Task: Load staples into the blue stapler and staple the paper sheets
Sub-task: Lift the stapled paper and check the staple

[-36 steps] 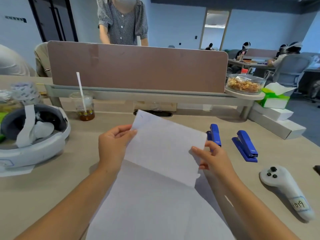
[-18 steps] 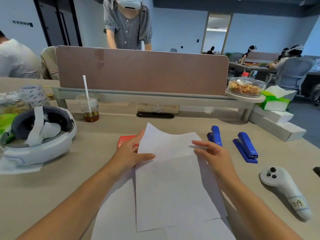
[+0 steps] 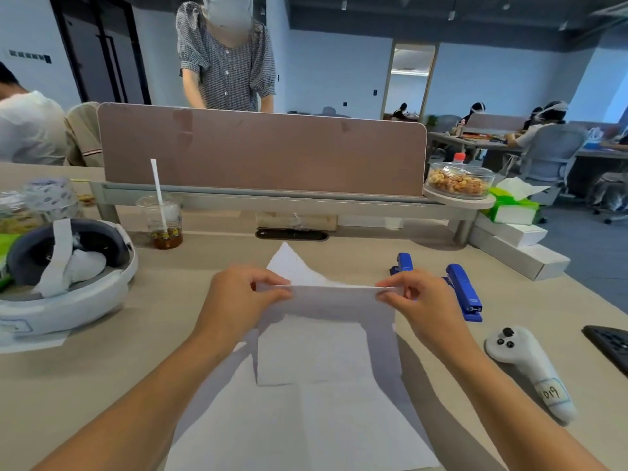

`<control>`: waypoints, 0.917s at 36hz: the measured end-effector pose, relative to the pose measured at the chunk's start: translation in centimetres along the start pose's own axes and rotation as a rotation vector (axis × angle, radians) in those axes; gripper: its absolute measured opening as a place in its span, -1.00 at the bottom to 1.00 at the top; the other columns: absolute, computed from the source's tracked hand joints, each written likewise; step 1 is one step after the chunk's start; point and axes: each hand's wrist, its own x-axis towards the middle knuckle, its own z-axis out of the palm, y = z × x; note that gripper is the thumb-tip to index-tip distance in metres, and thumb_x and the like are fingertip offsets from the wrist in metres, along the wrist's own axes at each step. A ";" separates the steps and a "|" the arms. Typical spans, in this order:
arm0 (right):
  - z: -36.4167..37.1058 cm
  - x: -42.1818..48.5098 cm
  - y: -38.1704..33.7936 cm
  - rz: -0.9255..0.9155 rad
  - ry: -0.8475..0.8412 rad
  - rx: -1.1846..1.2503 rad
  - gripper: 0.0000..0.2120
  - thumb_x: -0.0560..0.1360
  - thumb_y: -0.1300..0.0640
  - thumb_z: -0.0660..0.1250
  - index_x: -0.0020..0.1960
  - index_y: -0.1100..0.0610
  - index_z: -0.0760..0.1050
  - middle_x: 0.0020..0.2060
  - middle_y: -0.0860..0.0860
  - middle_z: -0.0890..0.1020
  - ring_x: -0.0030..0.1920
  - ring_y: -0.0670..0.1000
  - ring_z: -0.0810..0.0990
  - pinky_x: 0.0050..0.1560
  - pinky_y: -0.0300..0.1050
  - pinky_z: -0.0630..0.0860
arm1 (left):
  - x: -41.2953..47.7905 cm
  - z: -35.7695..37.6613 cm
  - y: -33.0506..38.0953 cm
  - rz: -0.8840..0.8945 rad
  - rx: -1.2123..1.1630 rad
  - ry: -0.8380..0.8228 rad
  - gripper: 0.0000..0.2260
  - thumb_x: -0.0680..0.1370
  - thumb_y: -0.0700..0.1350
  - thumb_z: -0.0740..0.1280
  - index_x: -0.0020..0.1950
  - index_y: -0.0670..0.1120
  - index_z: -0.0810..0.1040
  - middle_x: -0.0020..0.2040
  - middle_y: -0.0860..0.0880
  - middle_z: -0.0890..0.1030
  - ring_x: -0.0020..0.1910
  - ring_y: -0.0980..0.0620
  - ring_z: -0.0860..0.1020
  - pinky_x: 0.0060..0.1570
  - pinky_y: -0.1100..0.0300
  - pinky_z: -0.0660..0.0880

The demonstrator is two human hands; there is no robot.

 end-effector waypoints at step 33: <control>-24.6 -10.2 7.7 0.428 0.373 0.293 -0.93 0.43 0.22 0.48 -0.10 0.15 0.71 -0.29 0.14 0.71 -0.34 0.06 0.61 -0.26 -0.08 0.52 | -3.0 19.3 15.0 -0.088 -0.408 -0.663 -0.67 0.46 -0.24 0.50 0.21 -0.13 0.58 -0.14 -0.05 0.73 -0.24 0.06 0.72 -0.24 0.18 0.66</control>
